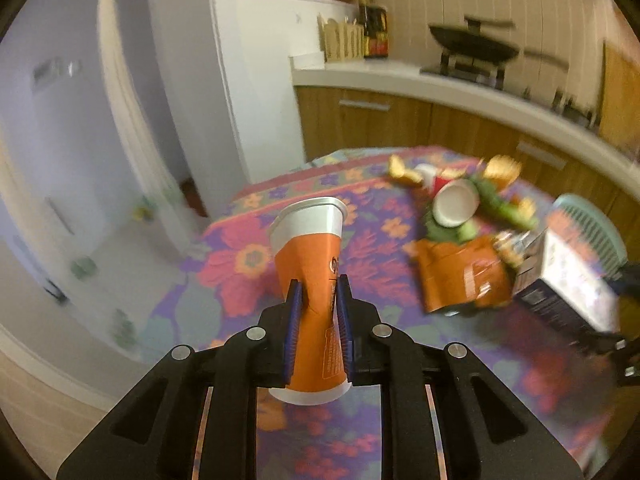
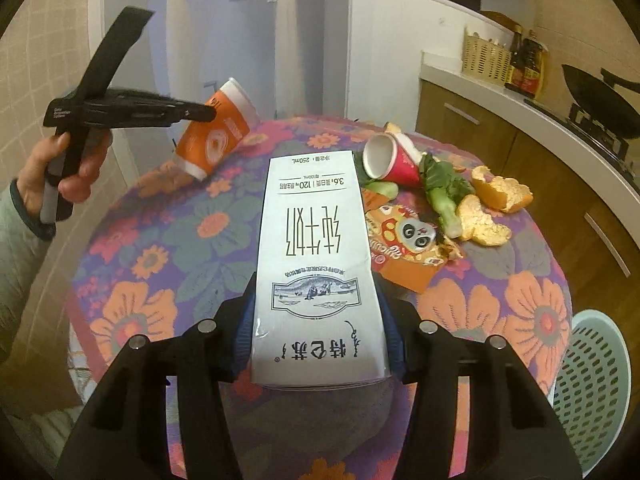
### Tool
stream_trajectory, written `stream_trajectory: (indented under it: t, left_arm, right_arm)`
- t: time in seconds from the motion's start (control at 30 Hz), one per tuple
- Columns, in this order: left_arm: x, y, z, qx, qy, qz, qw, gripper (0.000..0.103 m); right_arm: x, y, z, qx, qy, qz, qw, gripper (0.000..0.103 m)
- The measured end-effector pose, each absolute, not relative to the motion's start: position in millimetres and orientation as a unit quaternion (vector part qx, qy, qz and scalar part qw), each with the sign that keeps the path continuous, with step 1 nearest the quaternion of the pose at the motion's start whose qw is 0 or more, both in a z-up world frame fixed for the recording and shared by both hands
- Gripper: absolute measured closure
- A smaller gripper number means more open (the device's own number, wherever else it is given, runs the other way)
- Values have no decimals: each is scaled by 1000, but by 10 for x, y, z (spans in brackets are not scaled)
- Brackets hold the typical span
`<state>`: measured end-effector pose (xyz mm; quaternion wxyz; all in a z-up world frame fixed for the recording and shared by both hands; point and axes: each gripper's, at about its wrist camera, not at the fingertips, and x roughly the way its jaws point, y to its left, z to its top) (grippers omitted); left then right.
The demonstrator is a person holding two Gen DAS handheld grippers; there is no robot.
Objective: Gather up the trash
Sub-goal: 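Carry the carton and cup over the wastebasket and open both grippers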
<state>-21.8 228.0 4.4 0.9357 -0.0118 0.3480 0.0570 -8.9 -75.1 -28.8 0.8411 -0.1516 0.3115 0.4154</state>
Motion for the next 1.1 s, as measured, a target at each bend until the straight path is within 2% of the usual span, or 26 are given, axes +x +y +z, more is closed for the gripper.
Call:
stream_trajectory:
  t: [0.2, 0.43, 0.73, 1.1]
  left_arm:
    - [-385, 2133, 269, -71, 311, -1, 948, 87]
    - [-354, 1641, 465, -66, 283, -52, 956, 87]
    - [79, 512, 569, -24, 272, -126, 954, 87]
    - [818, -1022, 349, -14, 312, -248, 917, 87]
  right_arm:
    - [-122, -967, -130, -117, 296, 402, 858, 54]
    - [-54, -1377, 17, -85, 279, 355, 888, 54]
    - [184, -2294, 14, -48, 280, 235, 930, 54]
    - [501, -3532, -275, 34, 321, 110, 940, 54]
